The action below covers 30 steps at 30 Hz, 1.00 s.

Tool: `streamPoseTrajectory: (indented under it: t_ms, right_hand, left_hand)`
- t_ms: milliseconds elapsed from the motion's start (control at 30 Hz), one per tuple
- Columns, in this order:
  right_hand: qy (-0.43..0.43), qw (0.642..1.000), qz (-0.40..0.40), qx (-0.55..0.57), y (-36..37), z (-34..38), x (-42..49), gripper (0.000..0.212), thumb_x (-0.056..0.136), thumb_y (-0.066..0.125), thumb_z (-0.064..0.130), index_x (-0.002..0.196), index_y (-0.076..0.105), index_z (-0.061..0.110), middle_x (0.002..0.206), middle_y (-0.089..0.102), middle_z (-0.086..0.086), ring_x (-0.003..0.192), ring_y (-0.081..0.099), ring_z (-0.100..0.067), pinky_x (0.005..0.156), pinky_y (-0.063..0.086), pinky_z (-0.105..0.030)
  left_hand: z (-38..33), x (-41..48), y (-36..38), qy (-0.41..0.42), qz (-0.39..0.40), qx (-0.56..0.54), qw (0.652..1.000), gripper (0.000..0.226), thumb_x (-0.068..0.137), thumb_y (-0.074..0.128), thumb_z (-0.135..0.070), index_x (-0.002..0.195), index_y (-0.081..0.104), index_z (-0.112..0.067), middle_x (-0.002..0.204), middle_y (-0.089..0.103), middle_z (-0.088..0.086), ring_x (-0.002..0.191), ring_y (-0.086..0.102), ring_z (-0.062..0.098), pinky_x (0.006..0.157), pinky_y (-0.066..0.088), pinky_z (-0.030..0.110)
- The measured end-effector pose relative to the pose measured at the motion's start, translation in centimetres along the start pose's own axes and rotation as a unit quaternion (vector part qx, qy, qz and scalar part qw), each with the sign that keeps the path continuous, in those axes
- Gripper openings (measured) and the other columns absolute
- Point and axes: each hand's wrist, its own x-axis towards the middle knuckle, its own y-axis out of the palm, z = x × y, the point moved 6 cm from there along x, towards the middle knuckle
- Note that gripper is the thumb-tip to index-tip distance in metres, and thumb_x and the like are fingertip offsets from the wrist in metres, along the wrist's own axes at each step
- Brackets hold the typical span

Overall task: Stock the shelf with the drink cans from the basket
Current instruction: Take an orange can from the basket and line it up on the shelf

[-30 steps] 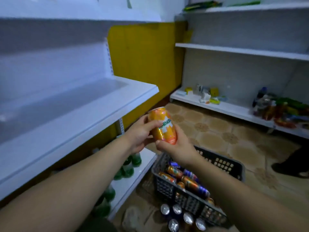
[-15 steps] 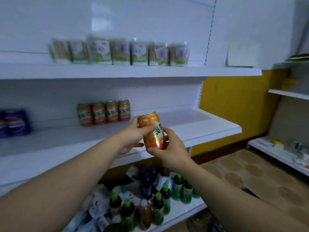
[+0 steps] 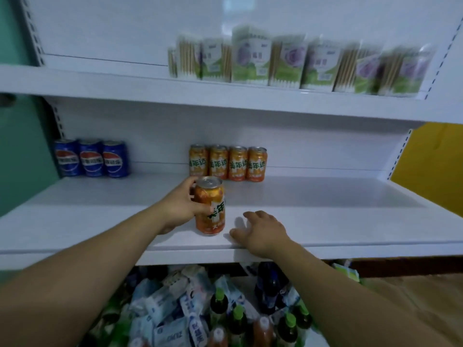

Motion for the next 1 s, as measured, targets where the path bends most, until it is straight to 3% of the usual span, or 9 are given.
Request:
streamPoseTrajectory:
  t_ms: [100,167,267,367,500,633,800,1000]
  right_hand:
    - [0.004,0.996,0.011,-0.084,0.8,-0.6,2.0,0.076,0.084,0.022,0.078,0.144,0.029,0.032,0.154,0.025,-0.008,0.14,0.02,-0.032,0.111,0.016,-0.057]
    - [0.002,0.996,0.005,-0.091,1.4,-0.7,2.3,0.073,0.082,0.018,0.079,0.139,0.032,0.034,0.151,0.028,-0.007,0.137,0.023,-0.033,0.108,0.019,-0.057]
    - [-0.002,0.996,-0.013,-0.092,1.6,-0.7,2.5,0.072,0.082,0.019,0.078,0.137,0.035,0.035,0.15,0.03,-0.005,0.135,0.026,-0.03,0.108,0.021,-0.055]
    - [-0.006,0.996,-0.02,-0.089,1.6,-0.7,2.3,0.07,0.083,0.021,0.077,0.136,0.036,0.035,0.149,0.031,-0.004,0.135,0.026,-0.03,0.108,0.022,-0.053]
    - [-0.008,0.996,-0.021,-0.081,1.7,-0.8,2.4,0.07,0.082,0.021,0.077,0.135,0.037,0.035,0.147,0.033,-0.003,0.135,0.025,-0.03,0.109,0.021,-0.054]
    - [-0.013,0.997,-0.025,-0.075,1.8,-0.9,2.6,0.07,0.081,0.02,0.077,0.136,0.035,0.035,0.147,0.032,-0.004,0.136,0.024,-0.029,0.109,0.02,-0.055]
    - [-0.019,0.997,-0.033,-0.069,1.8,-0.9,2.5,0.068,0.082,0.019,0.076,0.134,0.035,0.035,0.145,0.034,-0.002,0.134,0.025,-0.027,0.109,0.021,-0.054]
    - [-0.025,0.997,-0.037,-0.064,1.6,-0.7,2.3,0.066,0.084,0.02,0.074,0.135,0.035,0.034,0.141,0.036,-0.001,0.131,0.027,-0.025,0.109,0.021,-0.052]
  left_hand:
    - [0.3,1.2,-1.0,0.004,0.011,-0.004,1.0,0.087,0.077,0.07,0.004,0.144,0.026,-0.03,0.129,0.054,0.003,0.117,0.053,0.022,0.101,0.043,0.042]
    - [0.7,1.7,-0.8,0.003,0.013,0.018,1.0,0.093,0.077,0.074,-0.002,0.145,0.018,-0.033,0.129,0.051,0.001,0.116,0.052,0.02,0.098,0.043,0.038]
    - [1.4,2.0,-0.2,0.036,-0.036,0.067,0.996,0.1,0.068,0.084,-0.012,0.143,0.02,-0.03,0.128,0.048,-0.002,0.114,0.052,0.017,0.091,0.043,0.032]
    - [1.9,2.4,-0.5,0.05,-0.088,0.059,0.993,0.097,0.069,0.083,-0.008,0.142,0.021,-0.027,0.118,0.049,-0.007,0.105,0.052,0.013,0.088,0.041,0.03]
    - [2.7,4.4,-2.0,0.045,-0.118,0.058,0.99,0.088,0.073,0.08,-0.009,0.143,0.027,-0.022,0.125,0.054,0.001,0.111,0.055,0.02,0.096,0.047,0.041]
    - [2.8,6.6,-3.0,0.035,-0.15,0.056,0.986,0.08,0.08,0.073,-0.006,0.144,0.031,-0.025,0.115,0.053,0.0,0.103,0.052,0.017,0.086,0.045,0.031]
    - [3.3,9.4,-3.3,0.031,-0.193,0.049,0.98,0.066,0.084,0.07,-0.012,0.141,0.037,-0.019,0.135,0.053,0.005,0.118,0.053,0.022,0.089,0.04,0.028]
    - [4.0,12.2,-3.9,0.016,-0.215,0.101,0.971,0.057,0.089,0.064,-0.018,0.139,0.038,-0.019,0.138,0.052,0.007,0.123,0.051,0.027,0.091,0.038,0.028]
